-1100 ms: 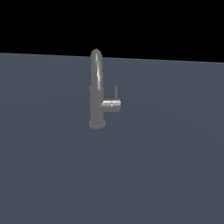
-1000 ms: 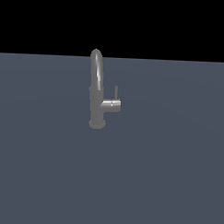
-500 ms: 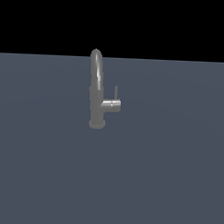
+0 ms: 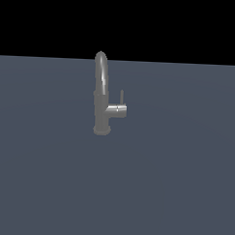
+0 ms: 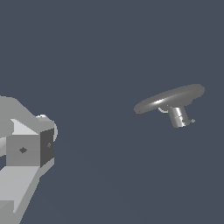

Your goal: Turn on the faucet by rotating a designated handle.

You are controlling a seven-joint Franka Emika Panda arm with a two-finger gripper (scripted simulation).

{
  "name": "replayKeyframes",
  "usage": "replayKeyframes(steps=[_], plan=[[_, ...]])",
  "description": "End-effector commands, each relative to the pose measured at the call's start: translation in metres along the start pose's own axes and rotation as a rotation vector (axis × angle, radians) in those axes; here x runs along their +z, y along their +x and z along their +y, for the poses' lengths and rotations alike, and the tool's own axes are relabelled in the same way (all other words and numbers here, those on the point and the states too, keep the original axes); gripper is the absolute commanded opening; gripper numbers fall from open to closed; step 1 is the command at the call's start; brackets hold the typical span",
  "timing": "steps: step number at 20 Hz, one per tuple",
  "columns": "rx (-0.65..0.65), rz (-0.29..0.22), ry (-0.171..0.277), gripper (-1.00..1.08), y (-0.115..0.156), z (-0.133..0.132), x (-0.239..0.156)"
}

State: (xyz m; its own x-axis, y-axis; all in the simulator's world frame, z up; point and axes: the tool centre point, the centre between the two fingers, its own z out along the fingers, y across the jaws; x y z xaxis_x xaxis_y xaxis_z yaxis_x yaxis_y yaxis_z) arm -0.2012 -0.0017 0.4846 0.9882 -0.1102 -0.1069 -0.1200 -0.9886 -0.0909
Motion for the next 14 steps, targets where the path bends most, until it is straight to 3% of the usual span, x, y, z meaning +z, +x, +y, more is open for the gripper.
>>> replayKeyframes(steps=[1,14], plan=[[0.029,-0.035,0.028,-1.0,0.014,-0.002,0.002],[0.19,-0.226,0.183,-1.0,0.088,-0.01,0.022]])
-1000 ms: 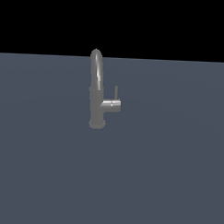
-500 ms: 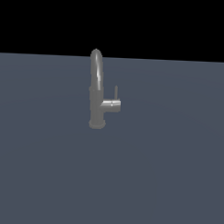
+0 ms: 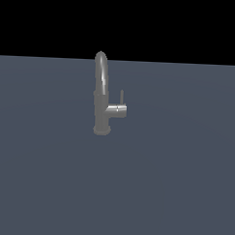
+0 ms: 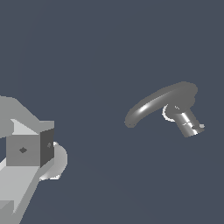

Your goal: Turn on the faucet by rotating a designated handle.

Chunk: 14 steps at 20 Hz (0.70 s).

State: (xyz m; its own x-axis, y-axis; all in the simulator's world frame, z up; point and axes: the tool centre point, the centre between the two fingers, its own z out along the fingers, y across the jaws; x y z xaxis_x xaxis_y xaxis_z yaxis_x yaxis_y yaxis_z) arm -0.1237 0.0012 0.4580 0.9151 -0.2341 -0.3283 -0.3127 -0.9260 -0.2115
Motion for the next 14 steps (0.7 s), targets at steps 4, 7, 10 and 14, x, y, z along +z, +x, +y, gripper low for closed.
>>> replayKeyframes(steps=[4,7,10,14], plan=[[0.07,-0.084,0.069,-1.0,0.033,-0.005,0.006],[0.109,-0.13,0.107,-1.0,0.051,-0.007,0.01],[0.148,-0.178,0.146,-1.0,0.069,-0.009,0.015],[0.2,-0.242,0.198,-1.0,0.094,-0.01,0.023]])
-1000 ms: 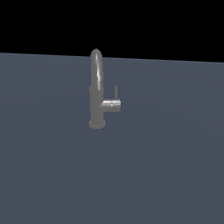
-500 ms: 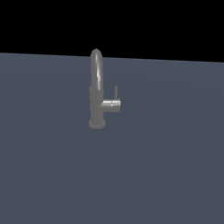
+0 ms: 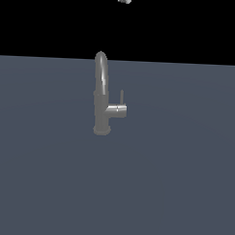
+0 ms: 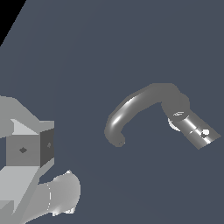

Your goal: Turn on the faucet by rotating a designated handle.

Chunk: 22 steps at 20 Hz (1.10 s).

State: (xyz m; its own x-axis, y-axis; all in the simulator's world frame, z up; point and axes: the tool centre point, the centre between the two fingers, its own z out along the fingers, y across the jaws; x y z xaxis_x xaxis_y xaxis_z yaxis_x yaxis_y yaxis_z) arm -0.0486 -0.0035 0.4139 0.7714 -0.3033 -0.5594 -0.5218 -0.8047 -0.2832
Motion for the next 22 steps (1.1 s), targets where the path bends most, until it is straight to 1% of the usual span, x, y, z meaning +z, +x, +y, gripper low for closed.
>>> replayKeyframes(steps=[1,12,22], plan=[[0.033,-0.041,0.034,-1.0,0.016,-0.003,0.002],[0.186,-0.228,0.188,-1.0,0.087,-0.01,0.02],[0.341,-0.418,0.345,-1.0,0.154,-0.009,0.051]])
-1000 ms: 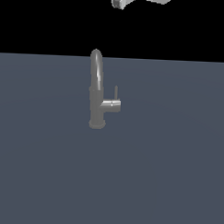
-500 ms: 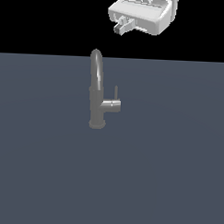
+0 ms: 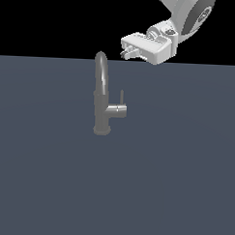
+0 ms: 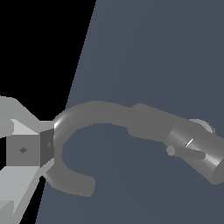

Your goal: Turn on the faucet by rotating a designated handle.

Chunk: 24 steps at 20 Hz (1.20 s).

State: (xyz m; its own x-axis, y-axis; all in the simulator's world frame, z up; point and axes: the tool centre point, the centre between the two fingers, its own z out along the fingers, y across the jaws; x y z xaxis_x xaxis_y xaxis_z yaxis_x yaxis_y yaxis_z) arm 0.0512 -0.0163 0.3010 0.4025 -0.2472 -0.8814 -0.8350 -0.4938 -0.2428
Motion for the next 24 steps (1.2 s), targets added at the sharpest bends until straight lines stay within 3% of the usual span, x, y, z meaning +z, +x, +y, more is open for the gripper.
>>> replayKeyframes(steps=[1,14,19,24], plan=[[0.042,-0.052,0.042,-1.0,0.019,-0.003,0.003],[0.253,-0.302,0.253,-1.0,0.114,-0.011,0.031],[0.304,-0.36,0.303,-1.0,0.135,-0.011,0.042],[0.325,-0.385,0.324,-1.0,0.144,-0.011,0.047]])
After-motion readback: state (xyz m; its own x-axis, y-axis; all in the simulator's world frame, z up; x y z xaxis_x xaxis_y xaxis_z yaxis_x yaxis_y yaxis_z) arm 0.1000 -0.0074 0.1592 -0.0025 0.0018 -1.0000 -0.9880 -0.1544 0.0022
